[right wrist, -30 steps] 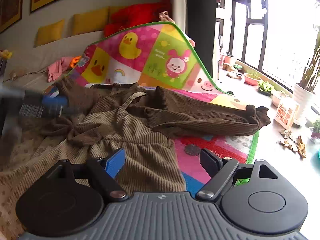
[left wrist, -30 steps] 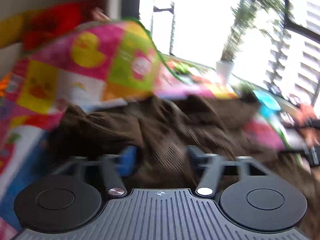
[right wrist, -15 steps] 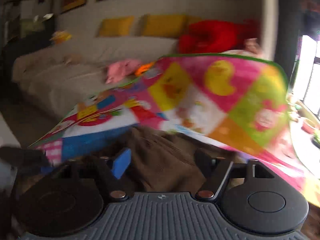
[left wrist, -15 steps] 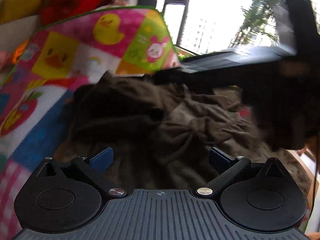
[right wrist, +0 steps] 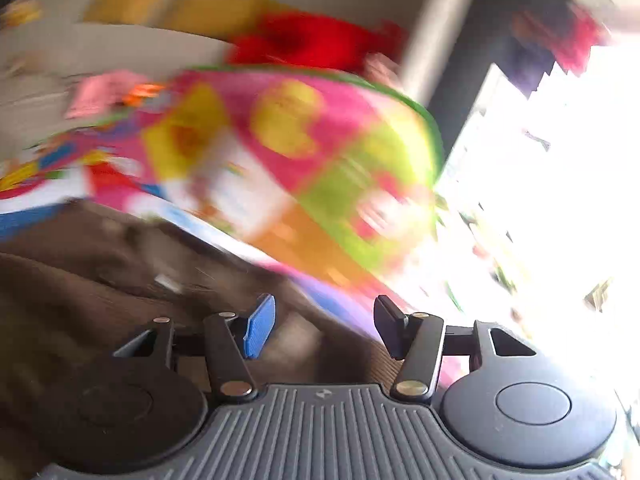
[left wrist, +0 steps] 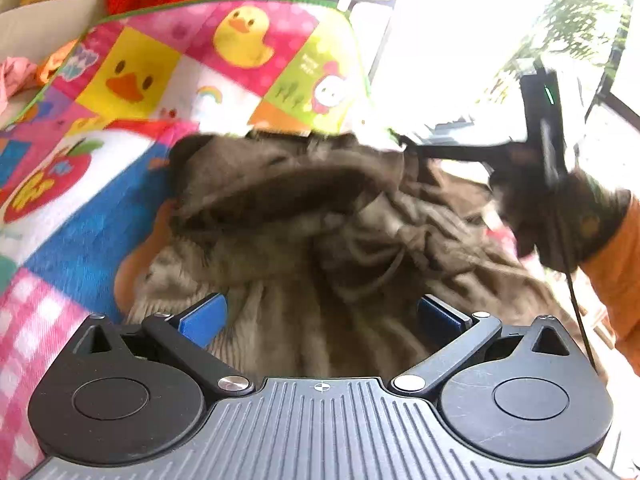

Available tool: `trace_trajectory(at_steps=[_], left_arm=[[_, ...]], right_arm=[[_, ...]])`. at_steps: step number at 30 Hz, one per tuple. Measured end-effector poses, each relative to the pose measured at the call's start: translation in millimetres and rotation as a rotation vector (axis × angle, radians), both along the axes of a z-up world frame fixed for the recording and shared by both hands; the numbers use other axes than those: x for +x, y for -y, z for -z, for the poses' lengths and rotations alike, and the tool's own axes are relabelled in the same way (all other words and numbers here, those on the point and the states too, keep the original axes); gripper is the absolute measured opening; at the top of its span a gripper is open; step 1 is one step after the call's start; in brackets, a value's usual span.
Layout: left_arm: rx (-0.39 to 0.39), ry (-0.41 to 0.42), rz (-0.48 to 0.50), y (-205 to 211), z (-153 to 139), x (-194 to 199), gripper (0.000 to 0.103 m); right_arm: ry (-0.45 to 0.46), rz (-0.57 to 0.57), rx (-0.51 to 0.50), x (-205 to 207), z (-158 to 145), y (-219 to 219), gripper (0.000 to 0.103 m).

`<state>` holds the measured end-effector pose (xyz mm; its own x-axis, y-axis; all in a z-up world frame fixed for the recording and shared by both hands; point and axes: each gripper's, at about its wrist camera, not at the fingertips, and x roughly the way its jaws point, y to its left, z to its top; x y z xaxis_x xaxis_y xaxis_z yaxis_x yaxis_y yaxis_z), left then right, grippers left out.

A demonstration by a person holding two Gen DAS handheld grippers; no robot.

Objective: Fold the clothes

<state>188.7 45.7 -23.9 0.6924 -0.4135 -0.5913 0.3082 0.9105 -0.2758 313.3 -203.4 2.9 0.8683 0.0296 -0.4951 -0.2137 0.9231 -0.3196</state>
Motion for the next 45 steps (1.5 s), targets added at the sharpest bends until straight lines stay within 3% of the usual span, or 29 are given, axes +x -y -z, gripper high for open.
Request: trace_trajectory(at_steps=[2,5,8,10,13,15,18,21,25,28,29,31,36,38,39,42,45], left_arm=[[-0.005,0.044,0.017,5.5,-8.7,3.8,0.103],[0.007,0.108,0.042,15.6,-19.1,12.7,0.103],[0.043,0.142,0.040,22.7,-22.2,28.2,0.103],[0.058,0.141,0.031,23.7,-19.5,38.5,0.103],[0.034,0.109,0.013,17.9,-12.1,51.9,0.103],[0.012,0.078,-0.004,10.7,-7.1,58.2,0.103],[-0.008,0.054,-0.029,-0.3,-2.9,63.0,0.103],[-0.053,0.065,-0.033,-9.9,-8.8,63.2,0.103],[-0.176,0.099,0.012,-19.7,-24.8,67.7,0.103],[-0.245,0.068,0.042,-24.6,-28.2,85.9,0.103],[-0.273,0.043,0.047,-27.2,-26.3,95.3,0.103],[-0.345,-0.031,0.036,-33.5,-16.0,119.9,0.103],[-0.504,-0.178,-0.093,-53.6,15.3,164.4,0.103],[-0.530,-0.183,-0.163,-63.4,22.7,170.7,0.103],[-0.530,-0.180,-0.193,-67.2,25.3,172.8,0.103],[-0.509,-0.168,-0.244,-74.9,29.7,178.2,0.103],[-0.483,-0.135,-0.276,-77.7,25.8,179.7,0.103]], right_arm=[[-0.042,0.043,0.081,-6.4,-0.3,30.7,0.054],[-0.140,0.031,0.314,-12.2,2.1,60.9,0.054],[-0.203,-0.043,0.516,-4.7,5.5,66.1,0.054],[-0.242,-0.092,0.558,10.1,12.3,53.0,0.059],[-0.319,-0.125,0.553,37.7,29.7,22.0,0.060],[-0.330,-0.156,0.541,43.6,30.8,4.0,0.052],[-0.228,-0.238,0.527,24.8,3.8,-3.9,0.034],[-0.101,-0.311,0.499,2.0,-26.9,-5.5,0.025],[-0.024,-0.121,0.216,6.2,-10.7,5.0,0.025],[-0.176,-0.050,0.415,16.7,5.5,44.0,0.026],[-0.207,-0.062,0.513,17.0,8.8,53.6,0.026],[-0.228,-0.088,0.600,15.7,13.1,58.3,0.035],[-0.260,-0.228,0.609,18.3,25.9,34.6,0.063],[-0.290,-0.261,0.577,24.4,30.9,19.9,0.063],[-0.291,-0.263,0.553,23.9,31.7,12.7,0.059],[-0.230,-0.288,0.499,11.7,20.2,-1.8,0.019],[-0.116,-0.292,0.457,-2.7,-3.7,0.3,0.012]])
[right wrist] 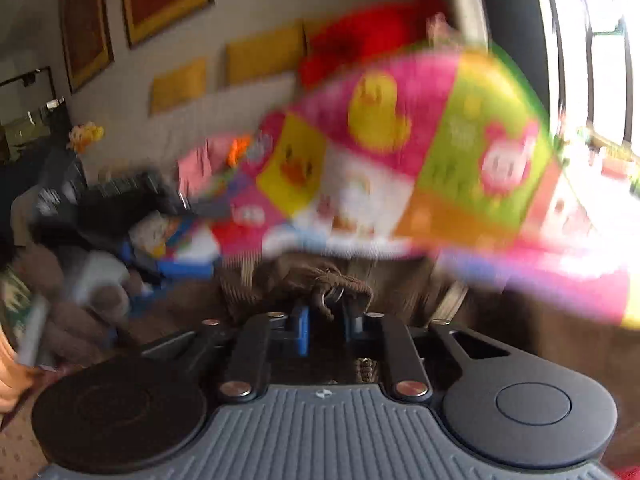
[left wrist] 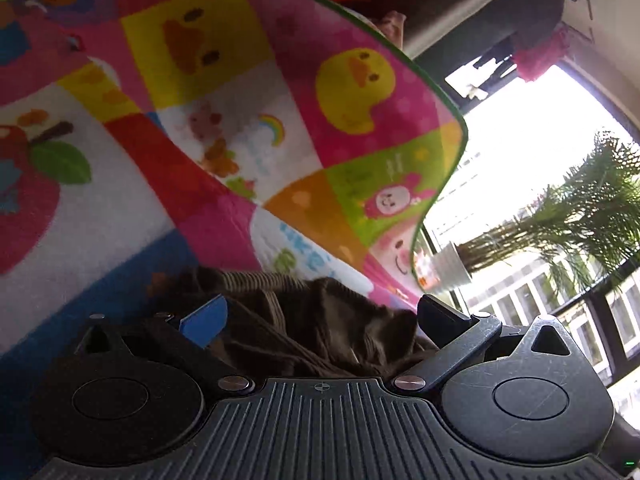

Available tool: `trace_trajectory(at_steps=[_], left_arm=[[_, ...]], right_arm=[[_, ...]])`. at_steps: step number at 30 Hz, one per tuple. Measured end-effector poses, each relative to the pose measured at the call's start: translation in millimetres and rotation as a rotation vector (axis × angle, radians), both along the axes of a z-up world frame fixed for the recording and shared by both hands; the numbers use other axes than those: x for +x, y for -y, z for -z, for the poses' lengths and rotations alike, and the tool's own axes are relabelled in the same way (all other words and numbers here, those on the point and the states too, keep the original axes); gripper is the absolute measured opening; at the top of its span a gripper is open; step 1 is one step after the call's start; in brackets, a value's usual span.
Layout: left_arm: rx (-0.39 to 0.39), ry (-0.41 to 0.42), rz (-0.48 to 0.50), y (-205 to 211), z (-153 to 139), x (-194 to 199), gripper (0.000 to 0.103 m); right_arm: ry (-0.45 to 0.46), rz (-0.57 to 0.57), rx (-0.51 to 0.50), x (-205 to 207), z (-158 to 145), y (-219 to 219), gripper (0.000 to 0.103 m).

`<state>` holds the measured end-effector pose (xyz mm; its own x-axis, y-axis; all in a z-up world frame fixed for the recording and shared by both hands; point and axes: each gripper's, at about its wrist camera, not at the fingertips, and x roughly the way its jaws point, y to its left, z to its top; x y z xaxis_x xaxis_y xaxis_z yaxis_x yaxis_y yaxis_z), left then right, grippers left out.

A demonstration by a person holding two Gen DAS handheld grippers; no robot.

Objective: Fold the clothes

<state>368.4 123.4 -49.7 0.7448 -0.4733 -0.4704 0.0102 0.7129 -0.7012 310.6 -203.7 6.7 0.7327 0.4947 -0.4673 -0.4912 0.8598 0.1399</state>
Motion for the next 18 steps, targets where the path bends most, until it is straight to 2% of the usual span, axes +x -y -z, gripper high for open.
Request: trace_trajectory(at_steps=[3,6,8,10,11,14,15,18], left_arm=[[0.028,0.001,-0.038,-2.4,-4.2,0.0,0.103],[0.030,0.011,-0.035,-2.9,-9.5,-9.7,0.103],[0.085,0.032,-0.018,2.7,-20.8,-23.6,0.103],[0.163,0.061,0.010,11.6,-33.0,-39.3,0.103],[0.215,0.083,0.032,19.0,-39.1,-48.4,0.103],[0.333,0.144,0.101,40.8,-51.7,-76.8,0.103],[0.360,0.163,0.125,48.0,-54.3,-86.7,0.103],[0.379,0.173,0.187,61.6,-53.4,-112.7,0.103]], right_arm=[[0.078,0.067,-0.106,-0.3,-6.5,7.4,0.012],[-0.003,0.131,-0.206,11.6,17.1,14.5,0.012],[-0.071,0.160,-0.237,16.5,34.0,20.1,0.021],[-0.061,0.174,-0.188,5.5,32.4,32.9,0.033],[-0.045,0.177,-0.150,-1.3,26.4,41.5,0.036],[0.044,0.259,-0.114,-21.4,8.3,71.2,0.049],[0.071,0.314,-0.125,-24.9,5.7,82.6,0.054],[0.092,0.548,-0.184,-26.2,3.6,130.8,0.054]])
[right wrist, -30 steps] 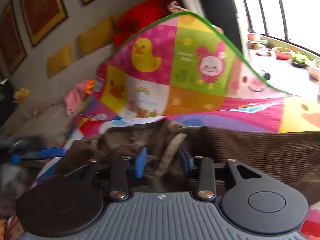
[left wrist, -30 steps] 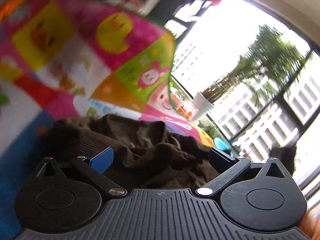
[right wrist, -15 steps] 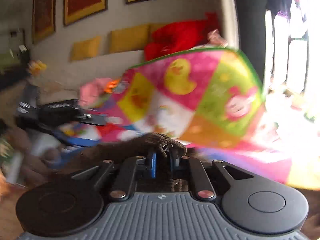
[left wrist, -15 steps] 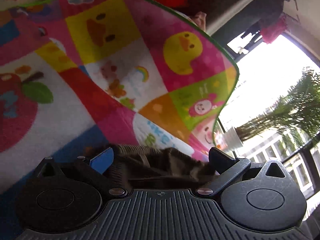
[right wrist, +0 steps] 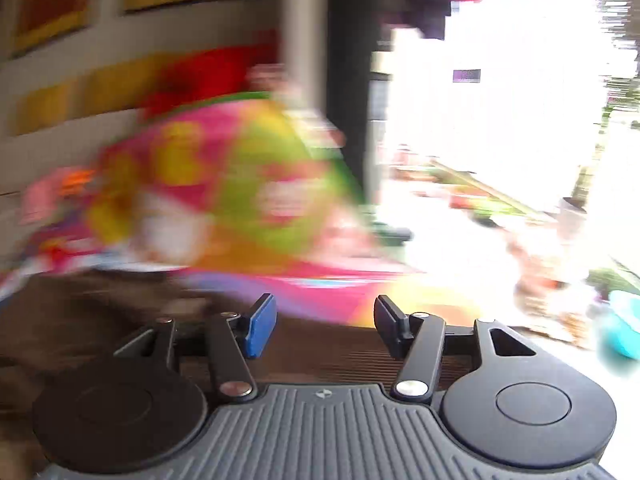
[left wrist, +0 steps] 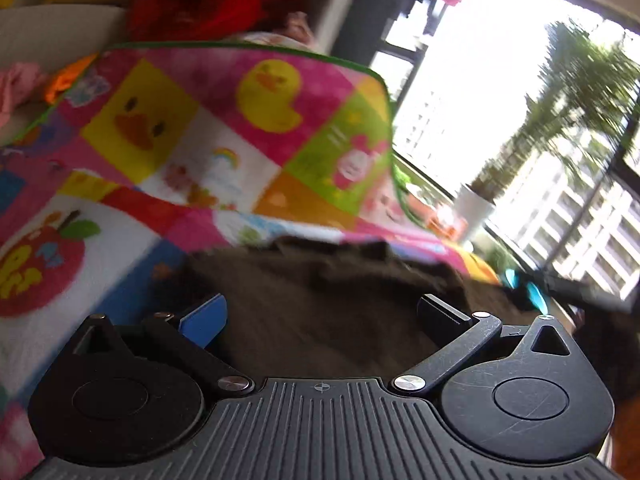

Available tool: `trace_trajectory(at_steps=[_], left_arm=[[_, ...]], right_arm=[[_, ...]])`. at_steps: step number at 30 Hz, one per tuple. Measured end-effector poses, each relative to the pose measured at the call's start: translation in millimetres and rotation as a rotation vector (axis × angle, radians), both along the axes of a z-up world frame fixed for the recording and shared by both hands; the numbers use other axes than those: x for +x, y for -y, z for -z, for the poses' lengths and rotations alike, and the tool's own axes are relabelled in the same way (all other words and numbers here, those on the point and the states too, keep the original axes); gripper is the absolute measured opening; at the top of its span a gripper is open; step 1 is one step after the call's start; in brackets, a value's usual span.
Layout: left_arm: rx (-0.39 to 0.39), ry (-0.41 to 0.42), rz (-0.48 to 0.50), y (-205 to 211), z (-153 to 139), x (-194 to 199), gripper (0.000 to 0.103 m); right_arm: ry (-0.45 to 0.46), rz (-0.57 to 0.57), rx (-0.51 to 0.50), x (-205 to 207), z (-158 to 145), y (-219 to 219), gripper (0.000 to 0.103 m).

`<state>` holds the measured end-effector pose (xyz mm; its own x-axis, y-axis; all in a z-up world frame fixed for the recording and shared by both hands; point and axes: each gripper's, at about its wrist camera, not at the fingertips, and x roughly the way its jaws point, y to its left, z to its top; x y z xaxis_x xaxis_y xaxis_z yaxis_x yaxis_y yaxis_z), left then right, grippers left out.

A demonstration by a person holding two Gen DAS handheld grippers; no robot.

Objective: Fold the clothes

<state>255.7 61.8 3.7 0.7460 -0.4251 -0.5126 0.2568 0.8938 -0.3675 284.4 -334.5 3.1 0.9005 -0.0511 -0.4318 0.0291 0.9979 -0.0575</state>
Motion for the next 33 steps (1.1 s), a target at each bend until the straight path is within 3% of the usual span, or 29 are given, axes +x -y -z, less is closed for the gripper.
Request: trace_trajectory(at_steps=[2,5,8,10,11,12,13,14,17,20,23,25,30,33], left_arm=[[-0.014,-0.012,0.021,3.7,2.1,-9.7,0.103],[-0.050,-0.040,0.030,4.9,3.4,-15.3,0.103],[-0.052,-0.044,0.028,6.0,1.2,-18.4,0.103],[-0.050,-0.041,0.022,5.3,-1.0,-21.2,0.103],[-0.052,-0.041,0.017,4.0,-1.7,-22.5,0.103],[-0.056,-0.041,0.010,2.3,-2.2,-23.6,0.103],[-0.060,-0.041,0.003,-0.4,-2.5,-25.9,0.103],[-0.064,-0.040,-0.005,-3.7,-2.4,-28.5,0.103],[-0.075,-0.046,-0.028,-15.2,1.5,-34.6,0.103],[-0.094,-0.070,-0.055,-26.3,9.1,-38.6,0.103],[-0.114,-0.083,-0.056,-32.4,14.0,-44.6,0.103],[-0.121,-0.095,-0.055,-33.7,17.8,-47.4,0.103],[-0.116,-0.132,-0.058,-28.3,27.5,-46.2,0.103],[-0.093,-0.143,-0.058,-21.0,28.2,-44.1,0.103]], right_arm=[[-0.005,0.152,0.034,7.4,6.6,41.2,0.054],[-0.044,0.264,0.282,18.5,25.9,102.8,0.055],[-0.067,0.237,0.519,29.0,49.1,133.0,0.055],[-0.109,0.166,0.544,42.2,57.2,126.0,0.054],[-0.120,0.147,0.467,45.1,54.1,113.8,0.053],[-0.131,0.127,0.391,48.1,50.9,101.5,0.042],[-0.138,0.107,0.311,51.0,47.0,87.8,0.021],[-0.124,0.086,0.223,52.6,38.4,69.0,0.011],[-0.018,0.025,0.061,41.0,-6.1,28.6,0.006],[0.084,-0.076,0.030,21.9,-56.3,-0.8,0.006],[0.092,-0.065,-0.033,17.7,-68.2,-2.1,0.013],[0.091,-0.052,-0.075,15.8,-73.4,-1.5,0.041],[-0.118,0.087,-0.185,40.3,0.2,32.3,0.052],[-0.198,0.128,-0.161,60.1,37.8,42.0,0.057]])
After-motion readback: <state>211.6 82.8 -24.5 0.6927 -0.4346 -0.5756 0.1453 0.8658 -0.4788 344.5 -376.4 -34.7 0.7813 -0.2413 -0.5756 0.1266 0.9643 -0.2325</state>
